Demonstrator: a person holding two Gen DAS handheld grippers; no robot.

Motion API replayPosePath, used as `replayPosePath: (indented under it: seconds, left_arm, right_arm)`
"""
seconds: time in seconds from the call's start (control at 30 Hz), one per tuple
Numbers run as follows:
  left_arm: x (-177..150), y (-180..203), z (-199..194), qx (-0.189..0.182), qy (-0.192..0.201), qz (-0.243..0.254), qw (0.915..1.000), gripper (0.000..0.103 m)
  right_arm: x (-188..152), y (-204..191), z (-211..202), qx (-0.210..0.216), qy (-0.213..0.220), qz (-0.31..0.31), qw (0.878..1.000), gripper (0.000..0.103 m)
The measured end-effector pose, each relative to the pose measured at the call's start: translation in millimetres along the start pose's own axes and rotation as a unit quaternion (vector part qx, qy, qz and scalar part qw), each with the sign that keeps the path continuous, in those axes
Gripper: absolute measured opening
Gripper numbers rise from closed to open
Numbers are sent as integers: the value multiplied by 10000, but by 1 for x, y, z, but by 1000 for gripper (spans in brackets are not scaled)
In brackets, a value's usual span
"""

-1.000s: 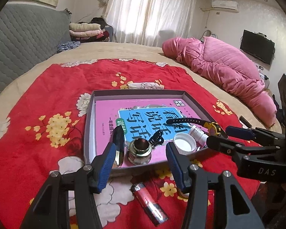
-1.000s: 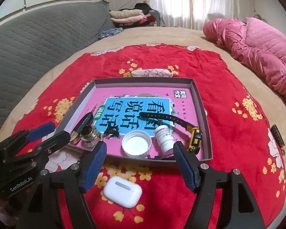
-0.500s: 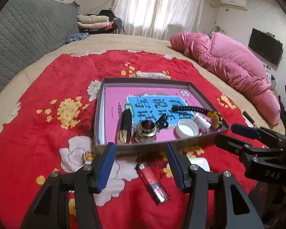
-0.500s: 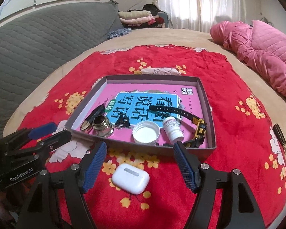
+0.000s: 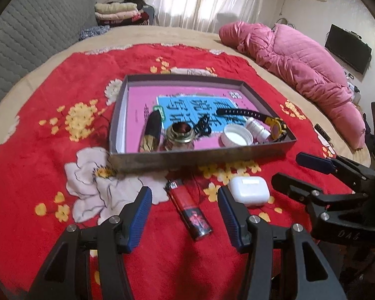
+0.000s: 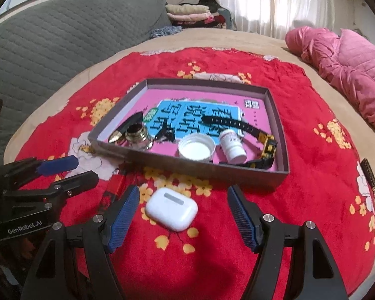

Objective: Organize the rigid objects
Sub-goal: 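Move the right tool to the white earbuds case while the left tool approaches the red lighter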

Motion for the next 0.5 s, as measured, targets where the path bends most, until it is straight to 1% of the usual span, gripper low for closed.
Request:
replayPosePath:
  seconds: [0.1, 0.33, 0.5]
  left_arm:
    - [-5, 0, 5, -13, -132, -71, 9999, 54]
    - [-12, 3, 14, -45, -311, -67, 9995, 54]
    - [-17, 4, 21, -73, -446, -67, 9990, 54]
  right_arm:
    - [-7, 0, 6, -17, -106, -121, 9999, 74]
    - [-23, 3, 21, 93, -311, -115, 9994, 74]
    - [-28, 3, 28, 153, -379, -164, 9990, 74]
Point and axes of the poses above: each gripper's, at about its wrist camera, not at the fingertips, and z roughly the way its jaws point, y to its right, x to its top, the point moved 3 cm from there along z, roughly the way its jaws point, and after that the axes turned 10 degrees about y, right-handed, at the moved point
